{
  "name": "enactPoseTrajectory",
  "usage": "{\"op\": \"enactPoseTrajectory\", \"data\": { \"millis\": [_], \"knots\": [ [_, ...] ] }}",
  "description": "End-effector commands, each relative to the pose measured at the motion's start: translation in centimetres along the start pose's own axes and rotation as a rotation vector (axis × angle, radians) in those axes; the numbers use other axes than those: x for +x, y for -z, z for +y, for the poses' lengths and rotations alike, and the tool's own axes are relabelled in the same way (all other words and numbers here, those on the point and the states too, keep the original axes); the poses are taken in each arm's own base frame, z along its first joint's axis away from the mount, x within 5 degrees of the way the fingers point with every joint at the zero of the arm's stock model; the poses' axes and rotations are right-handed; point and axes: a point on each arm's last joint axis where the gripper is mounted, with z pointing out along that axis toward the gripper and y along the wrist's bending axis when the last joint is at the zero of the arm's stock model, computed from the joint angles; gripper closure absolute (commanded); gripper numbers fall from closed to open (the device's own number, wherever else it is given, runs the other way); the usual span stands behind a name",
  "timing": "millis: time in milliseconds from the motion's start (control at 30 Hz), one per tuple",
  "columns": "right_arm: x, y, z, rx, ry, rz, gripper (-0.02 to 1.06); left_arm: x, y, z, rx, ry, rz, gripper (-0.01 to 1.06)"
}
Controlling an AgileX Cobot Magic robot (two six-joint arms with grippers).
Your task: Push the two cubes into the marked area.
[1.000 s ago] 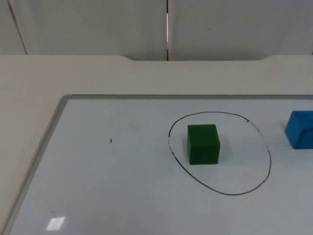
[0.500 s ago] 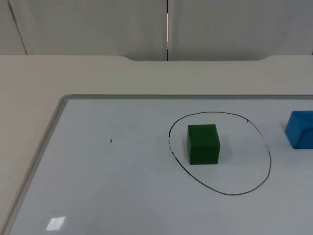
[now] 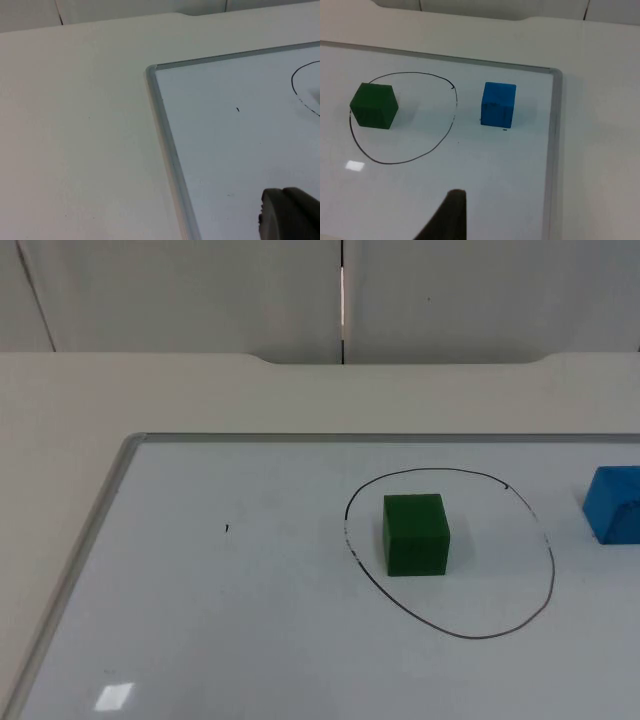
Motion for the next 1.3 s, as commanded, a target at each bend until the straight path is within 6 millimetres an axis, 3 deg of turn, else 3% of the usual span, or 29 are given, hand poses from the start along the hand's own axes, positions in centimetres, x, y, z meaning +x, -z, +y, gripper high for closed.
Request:
{"op": "enactPoseTrajectory", "data": {
  "millis": [0, 767, 900, 1033, 1100, 1267],
  "knots": [
    [-0.02, 0.07, 0.0, 0.005, -0.004, -0.009, -0.01, 0.16, -0.05, 0.06, -0.007, -0.003, 0.003, 1.05],
    [-0.01, 0.07, -0.04, 0.01, 0.02, -0.009, 0.0, 0.16, -0.05, 0.06, -0.007, -0.003, 0.003, 1.05],
    [-0.04, 0.13, -0.05, 0.01, 0.029, -0.009, 0.08, 0.16, -0.05, 0.06, -0.007, -0.003, 0.003, 1.05],
    [-0.04, 0.13, 0.0, 0.005, 0.031, -0.009, 0.31, 0.16, -0.05, 0.06, -0.007, -0.003, 0.003, 1.05],
    [-0.09, 0.03, 0.02, 0.003, 0.03, -0.003, 0.38, 0.16, -0.05, 0.06, -0.007, -0.003, 0.003, 1.05],
    [-0.74, -0.74, -0.3, 0.031, 0.054, 0.044, 0.44, 0.16, -0.05, 0.06, -0.007, -0.003, 0.003, 1.05]
  ]
}}
